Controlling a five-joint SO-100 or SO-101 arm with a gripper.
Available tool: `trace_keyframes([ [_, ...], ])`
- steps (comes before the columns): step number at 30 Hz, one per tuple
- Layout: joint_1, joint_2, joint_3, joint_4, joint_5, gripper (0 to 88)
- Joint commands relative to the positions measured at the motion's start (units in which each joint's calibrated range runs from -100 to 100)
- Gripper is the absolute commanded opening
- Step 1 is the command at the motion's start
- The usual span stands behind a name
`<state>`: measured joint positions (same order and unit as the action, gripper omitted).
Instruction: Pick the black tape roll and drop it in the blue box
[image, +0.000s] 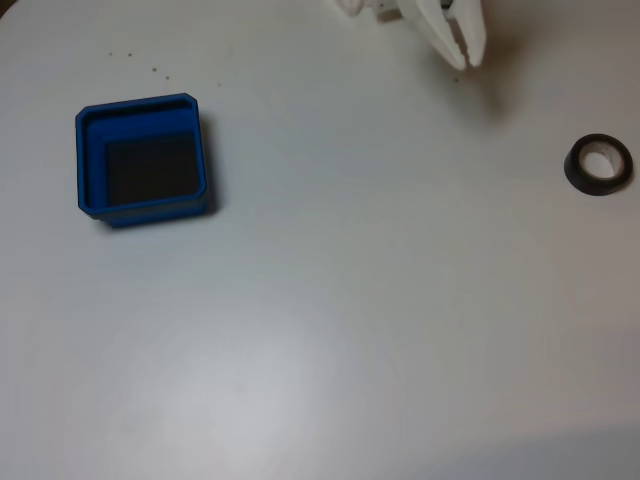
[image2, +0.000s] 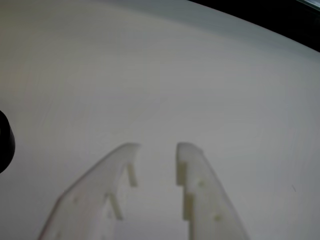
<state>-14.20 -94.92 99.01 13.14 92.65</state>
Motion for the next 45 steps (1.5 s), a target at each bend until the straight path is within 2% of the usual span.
trace_keyframes([
  [1,-8.9,-4.1,0.9,-0.8,-0.2,0.7],
  [4,-15.5,-4.1,0.9,-0.8,-0.2,0.7],
  [8,-20.3,-4.1,0.9,-0.8,-0.2,0.7],
  [23,-20.8,-0.6,0.7,-0.7,-0.1,0.7],
  [30,-20.9,13.3,-5.4,-0.7,-0.1,0.7],
  [40,-21.1,38.2,-24.8,-0.6,0.0,0.7],
  [45,-25.0,50.9,-34.2,-0.6,0.0,0.7],
])
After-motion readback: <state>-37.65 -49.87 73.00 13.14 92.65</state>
